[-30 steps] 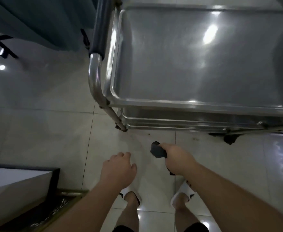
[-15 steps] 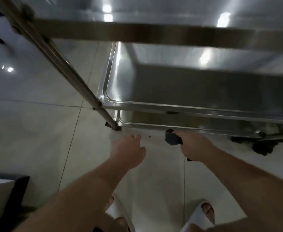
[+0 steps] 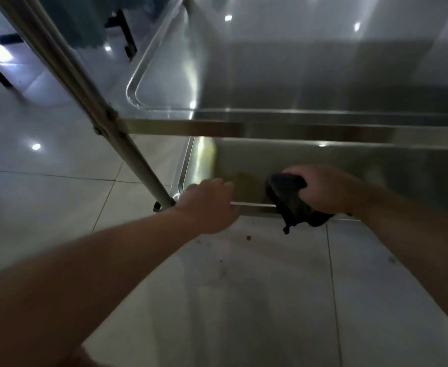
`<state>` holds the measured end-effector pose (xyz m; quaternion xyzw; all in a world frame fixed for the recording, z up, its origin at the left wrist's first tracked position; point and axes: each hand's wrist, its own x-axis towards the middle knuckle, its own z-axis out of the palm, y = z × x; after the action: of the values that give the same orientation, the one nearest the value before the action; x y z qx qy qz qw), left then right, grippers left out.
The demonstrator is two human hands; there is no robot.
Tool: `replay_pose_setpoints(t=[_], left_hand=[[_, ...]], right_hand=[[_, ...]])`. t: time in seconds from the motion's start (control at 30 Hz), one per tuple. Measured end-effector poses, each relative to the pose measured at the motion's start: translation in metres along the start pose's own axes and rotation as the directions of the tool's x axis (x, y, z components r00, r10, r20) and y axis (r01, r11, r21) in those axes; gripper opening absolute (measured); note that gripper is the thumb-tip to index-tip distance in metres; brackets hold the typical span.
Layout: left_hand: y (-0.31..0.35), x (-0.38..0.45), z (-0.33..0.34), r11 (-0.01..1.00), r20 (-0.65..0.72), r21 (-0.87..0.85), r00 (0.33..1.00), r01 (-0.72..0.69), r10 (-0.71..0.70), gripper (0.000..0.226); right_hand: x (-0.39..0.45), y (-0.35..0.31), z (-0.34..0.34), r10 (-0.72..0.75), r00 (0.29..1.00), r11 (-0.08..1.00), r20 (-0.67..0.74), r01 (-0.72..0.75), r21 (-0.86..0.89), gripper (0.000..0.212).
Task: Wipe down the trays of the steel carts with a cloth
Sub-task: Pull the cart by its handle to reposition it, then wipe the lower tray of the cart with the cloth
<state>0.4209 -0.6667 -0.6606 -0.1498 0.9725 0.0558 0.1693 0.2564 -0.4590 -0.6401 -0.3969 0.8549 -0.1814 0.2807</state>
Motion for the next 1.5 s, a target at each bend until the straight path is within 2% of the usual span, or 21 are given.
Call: replay_pose_setpoints(t=[0.17,0.3,0.43,0.5,0.57,0.67,0.73,0.83,0.9,0.93,0.97,1.03,1.1,1.13,1.17,1.23,1.3,1.33,1.43,1.5], left_hand=[[-0.018,-0.006,0.001,0.998,0.038,-0.060,0.999,0.020,-0.017,0.049],[-0.043,-0.009,0.014,0.996,0.027,-0.088,0.999,0.033,-0.030,0.052],[-0.073,-0.010,0.029,0.988,-0.021,-0.138,0.997,0.067,-0.071,0.051],[-0.086,-0.012,0.036,0.966,-0.010,-0.232,0.993,0.112,-0.118,0.046],[-0.097,-0.014,0.042,0.899,0.045,-0.397,0.982,0.187,-0.185,0.036],[-0.118,-0.016,0.050,0.815,0.090,-0.538,0.976,0.215,-0.198,0.017],[-0.132,-0.020,0.049,0.800,0.093,-0.563,0.978,0.206,-0.187,0.009],[-0.152,-0.026,0.046,0.811,0.165,-0.541,0.974,0.223,-0.158,0.023],[-0.167,-0.029,0.045,0.817,0.249,-0.505,0.953,0.278,-0.170,0.029],[-0.175,-0.027,0.045,0.810,0.268,-0.494,0.941,0.317,-0.206,0.029],[-0.183,-0.026,0.045,0.796,0.267,-0.494,0.932,0.350,-0.245,0.031],[-0.192,-0.020,0.046,0.737,0.232,-0.563,0.927,0.374,-0.293,0.055],[-0.190,-0.012,0.049,0.630,0.106,-0.721,0.945,0.288,-0.311,0.079],[-0.184,-0.006,0.052,0.588,-0.004,-0.790,0.957,0.175,-0.291,0.072],[-0.176,-0.001,0.057,0.543,-0.126,-0.839,0.955,0.043,-0.270,0.053],[-0.160,0.010,0.064,0.407,-0.327,-0.892,0.903,-0.197,-0.280,0.018],[-0.149,0.018,0.068,0.224,-0.350,-0.932,0.871,-0.285,-0.345,0.010],[-0.148,0.021,0.069,0.182,-0.330,-0.943,0.866,-0.280,-0.377,0.014],[-0.146,0.026,0.072,0.163,-0.293,-0.955,0.867,-0.247,-0.404,0.021],[-0.144,0.026,0.072,0.158,-0.302,-0.953,0.856,-0.258,-0.421,0.020]], right_hand=[[0.017,-0.010,0.003,-0.015,0.997,0.999,-0.073,0.019,0.043,0.038],[0.039,-0.024,0.013,-0.049,0.965,0.999,-0.259,0.044,-0.024,0.037],[0.075,-0.045,0.025,-0.022,0.927,1.000,-0.376,0.013,-0.027,0.033],[0.093,-0.060,0.034,-0.007,0.889,1.000,-0.457,0.006,-0.003,0.028],[0.106,-0.079,0.047,-0.009,0.845,1.000,-0.535,0.020,0.014,0.028],[0.129,-0.113,0.073,-0.079,0.804,0.995,-0.589,0.099,0.002,0.040],[0.147,-0.134,0.096,-0.104,0.833,0.989,-0.543,0.146,0.035,0.046],[0.166,-0.150,0.134,-0.116,0.950,0.972,-0.289,0.168,0.163,0.048],[0.175,-0.147,0.159,-0.182,0.980,0.978,-0.084,0.189,0.085,0.050],[0.180,-0.145,0.168,-0.200,0.980,0.979,0.019,0.201,-0.029,0.048],[0.184,-0.144,0.176,-0.202,0.977,0.971,0.065,0.209,-0.116,0.046],[0.192,-0.145,0.183,-0.216,0.976,0.965,0.026,0.217,-0.145,0.051],[0.192,-0.147,0.190,-0.173,0.985,0.977,-0.008,0.171,-0.125,0.056],[0.189,-0.146,0.195,-0.162,0.987,0.980,-0.021,0.158,-0.119,0.058],[0.184,-0.143,0.200,-0.162,0.986,0.979,-0.045,0.155,-0.131,0.059],[0.171,-0.130,0.205,-0.165,0.983,0.970,-0.085,0.146,-0.197,0.066],[0.156,-0.103,0.199,-0.117,0.986,0.962,-0.117,0.083,-0.262,0.071],[0.148,-0.085,0.193,-0.093,0.987,0.955,-0.131,0.051,-0.293,0.072],[0.123,-0.017,0.159,0.058,0.978,0.957,-0.201,-0.112,-0.266,0.076],[0.120,0.019,0.133,0.209,0.942,0.928,-0.264,-0.276,-0.250,0.078]])
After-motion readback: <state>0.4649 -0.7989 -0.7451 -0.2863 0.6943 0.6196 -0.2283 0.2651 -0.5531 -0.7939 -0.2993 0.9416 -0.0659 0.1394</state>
